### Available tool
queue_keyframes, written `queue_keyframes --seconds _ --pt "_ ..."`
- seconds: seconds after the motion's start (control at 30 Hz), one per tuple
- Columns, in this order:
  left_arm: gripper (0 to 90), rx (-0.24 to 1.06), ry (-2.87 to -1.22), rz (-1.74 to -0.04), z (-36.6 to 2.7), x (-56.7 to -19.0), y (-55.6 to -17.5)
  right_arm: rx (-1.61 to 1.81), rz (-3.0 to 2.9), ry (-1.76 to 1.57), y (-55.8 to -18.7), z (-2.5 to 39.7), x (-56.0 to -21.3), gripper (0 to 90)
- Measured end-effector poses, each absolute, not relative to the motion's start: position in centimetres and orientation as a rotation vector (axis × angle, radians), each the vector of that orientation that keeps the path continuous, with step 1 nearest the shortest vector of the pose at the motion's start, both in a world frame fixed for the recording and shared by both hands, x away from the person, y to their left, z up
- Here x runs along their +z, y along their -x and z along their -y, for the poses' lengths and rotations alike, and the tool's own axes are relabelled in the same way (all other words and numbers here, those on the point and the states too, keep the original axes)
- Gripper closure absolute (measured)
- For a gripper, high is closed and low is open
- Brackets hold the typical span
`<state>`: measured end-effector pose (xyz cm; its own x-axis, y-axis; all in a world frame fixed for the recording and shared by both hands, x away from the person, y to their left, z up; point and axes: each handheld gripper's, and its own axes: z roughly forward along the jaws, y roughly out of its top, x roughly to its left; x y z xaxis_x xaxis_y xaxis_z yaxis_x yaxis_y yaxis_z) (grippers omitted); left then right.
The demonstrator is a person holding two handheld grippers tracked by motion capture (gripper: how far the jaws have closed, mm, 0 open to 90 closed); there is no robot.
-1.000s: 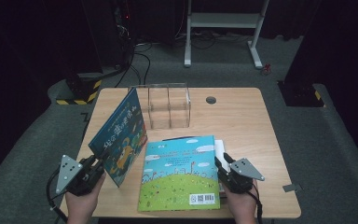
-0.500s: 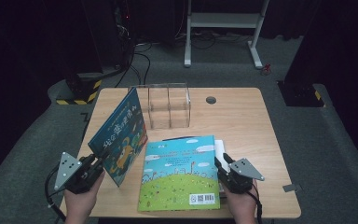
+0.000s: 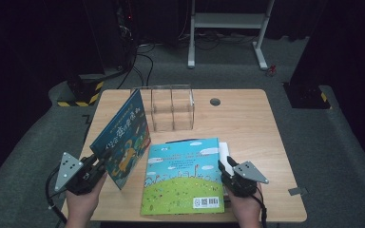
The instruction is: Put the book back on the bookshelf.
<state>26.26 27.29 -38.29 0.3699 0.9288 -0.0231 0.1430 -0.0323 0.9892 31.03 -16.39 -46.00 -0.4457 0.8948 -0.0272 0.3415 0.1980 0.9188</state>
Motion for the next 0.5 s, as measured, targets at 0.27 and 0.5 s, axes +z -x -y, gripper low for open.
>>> queue_keyframes --seconds 0.27,0.5 --pt "79.9 0.847 -1.486 -1.017 -27.44 -38.0 -26.58 1.23 -1.896 -1.149 -31.06 16.38 -46.03 61.0" --pt "78.8 0.859 -1.495 -1.003 -27.19 -37.41 -26.91 1.23 -1.898 -1.149 -31.08 16.4 -46.01 60.8"
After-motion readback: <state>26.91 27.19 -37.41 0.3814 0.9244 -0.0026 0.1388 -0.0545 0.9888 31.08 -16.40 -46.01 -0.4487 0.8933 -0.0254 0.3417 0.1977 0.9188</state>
